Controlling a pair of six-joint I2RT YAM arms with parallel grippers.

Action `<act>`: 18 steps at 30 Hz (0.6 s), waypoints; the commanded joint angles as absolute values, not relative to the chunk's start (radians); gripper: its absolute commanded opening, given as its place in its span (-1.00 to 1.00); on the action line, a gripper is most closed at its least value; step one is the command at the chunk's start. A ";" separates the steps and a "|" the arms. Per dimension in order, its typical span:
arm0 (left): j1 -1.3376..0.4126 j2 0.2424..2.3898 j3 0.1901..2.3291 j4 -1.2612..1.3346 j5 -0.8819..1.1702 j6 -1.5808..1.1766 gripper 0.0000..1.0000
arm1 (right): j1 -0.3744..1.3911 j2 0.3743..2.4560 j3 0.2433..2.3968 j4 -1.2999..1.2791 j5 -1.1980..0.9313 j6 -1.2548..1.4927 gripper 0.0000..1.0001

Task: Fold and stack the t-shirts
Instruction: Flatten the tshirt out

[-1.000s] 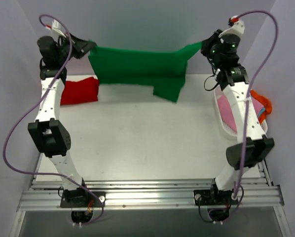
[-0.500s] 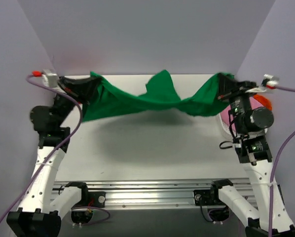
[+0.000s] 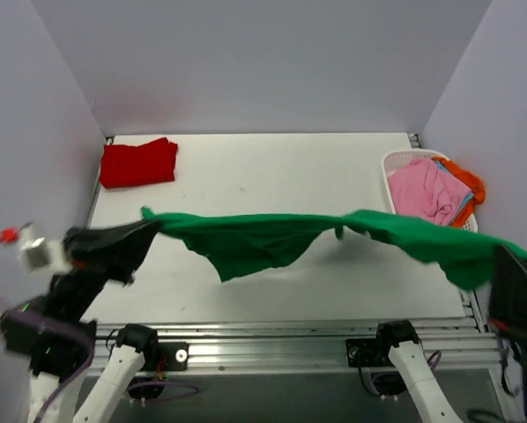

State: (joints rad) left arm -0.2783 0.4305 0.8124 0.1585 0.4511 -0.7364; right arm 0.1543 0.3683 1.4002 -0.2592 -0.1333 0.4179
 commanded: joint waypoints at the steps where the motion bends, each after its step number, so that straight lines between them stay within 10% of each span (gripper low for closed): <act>1: -0.279 0.347 1.009 0.103 0.509 -0.735 -0.95 | 0.112 0.400 1.613 -0.319 -0.233 0.362 -1.00; 18: -0.158 0.348 1.298 -0.229 0.330 -0.637 -0.95 | -0.032 0.549 1.666 -0.174 -0.298 0.445 -1.00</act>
